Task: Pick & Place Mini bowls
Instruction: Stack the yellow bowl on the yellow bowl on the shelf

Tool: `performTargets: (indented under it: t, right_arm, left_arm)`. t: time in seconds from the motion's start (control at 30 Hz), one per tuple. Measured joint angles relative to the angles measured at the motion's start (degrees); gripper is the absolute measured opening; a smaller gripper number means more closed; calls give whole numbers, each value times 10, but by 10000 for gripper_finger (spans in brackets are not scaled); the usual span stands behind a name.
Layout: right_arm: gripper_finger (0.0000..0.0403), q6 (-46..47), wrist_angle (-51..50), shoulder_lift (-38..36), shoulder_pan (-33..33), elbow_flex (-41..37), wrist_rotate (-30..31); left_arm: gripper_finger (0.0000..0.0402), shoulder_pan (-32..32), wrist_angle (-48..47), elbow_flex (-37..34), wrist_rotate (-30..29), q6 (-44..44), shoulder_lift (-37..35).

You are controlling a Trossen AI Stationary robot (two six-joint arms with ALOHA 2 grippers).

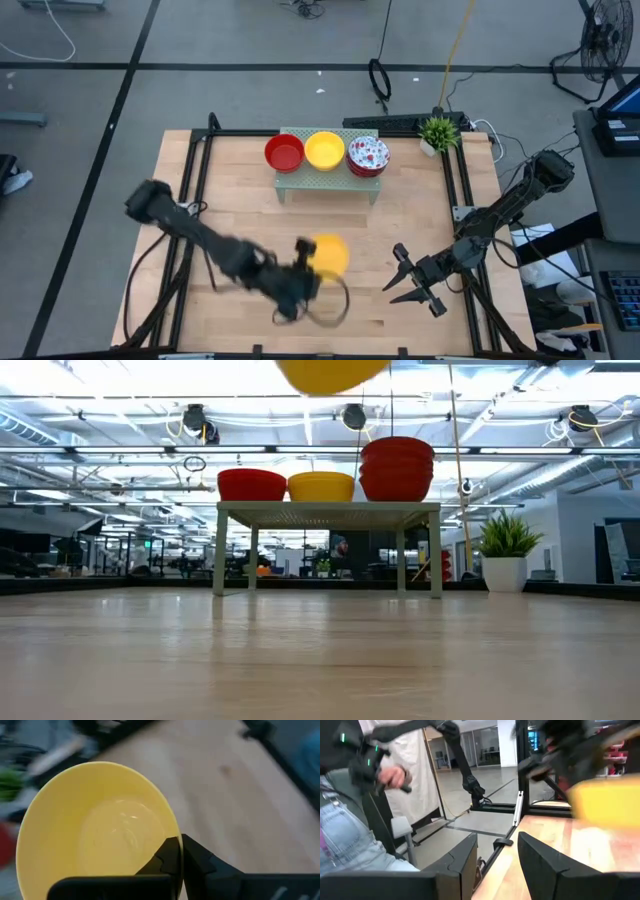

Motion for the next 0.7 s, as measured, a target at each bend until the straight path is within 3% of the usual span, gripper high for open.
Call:
performTargets:
  t: [0.27,0.5,0.7]
  right_arm:
    - [132,-45,-4,0,-1,0,0]
    - [132,-53,-4,0,-1,0,1]
    - [132,-52,-8,0,-1,0,1]
  left_arm:
    - [7,142,10,0,-3,96,-85]
    - [8,292,4,0,43,141,-73]
    - [5,376,-2,0,79,130,-69]
